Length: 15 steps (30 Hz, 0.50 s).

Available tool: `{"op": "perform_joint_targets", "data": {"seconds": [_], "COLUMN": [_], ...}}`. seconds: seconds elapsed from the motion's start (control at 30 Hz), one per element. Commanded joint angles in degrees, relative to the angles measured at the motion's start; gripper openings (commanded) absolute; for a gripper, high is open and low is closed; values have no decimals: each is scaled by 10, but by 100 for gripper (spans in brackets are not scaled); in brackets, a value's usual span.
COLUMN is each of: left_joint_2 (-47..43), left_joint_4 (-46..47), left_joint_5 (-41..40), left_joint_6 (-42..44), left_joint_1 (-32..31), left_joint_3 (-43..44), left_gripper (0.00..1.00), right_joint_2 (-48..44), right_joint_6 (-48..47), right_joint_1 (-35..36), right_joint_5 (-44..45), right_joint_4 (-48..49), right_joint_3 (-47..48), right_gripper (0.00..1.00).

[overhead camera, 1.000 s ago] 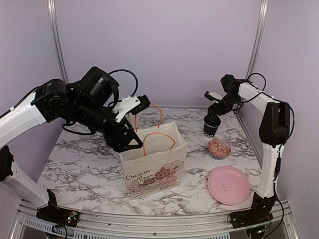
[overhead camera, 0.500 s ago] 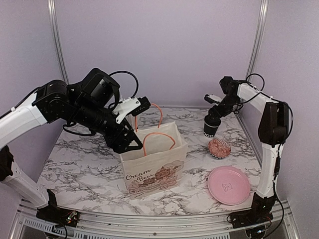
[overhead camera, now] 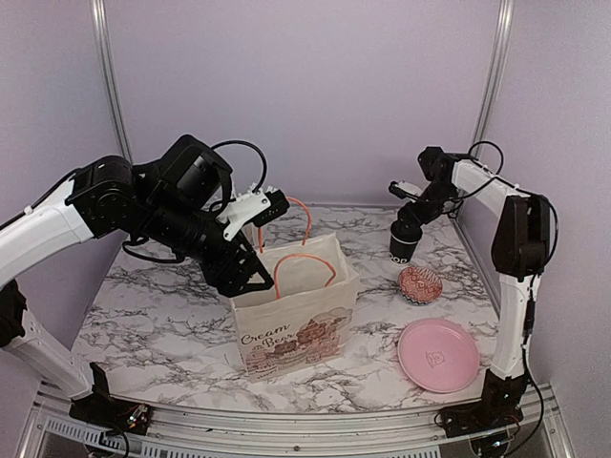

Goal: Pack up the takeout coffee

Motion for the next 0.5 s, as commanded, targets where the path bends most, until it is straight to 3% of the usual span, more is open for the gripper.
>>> {"op": "perform_joint_targets", "data": {"seconds": [0.0,0.13,0.27,0.47], "left_joint_2": [-10,-46,-76,-51], "left_joint_4": [8,7,5,-1], "left_joint_5": [-6,-17,-87,-88], "left_joint_6": [-2,-14,-15,-17], "left_joint_1": [-2,-2,-2,30], "left_joint_3": [25,54,37,17], "left_gripper": [75,76,80,82], "right_joint_2": [-38,-118,-200,-290], "right_joint_6": [-6,-32,-49,-48], "right_joint_1": [6,26,57,76], "right_joint_5": [-23,-47,-63,-145], "right_joint_4": [-1,36,74,84], "right_joint_3": [-4,-78,-141,-150], "right_gripper": [64,63,62,60]}}
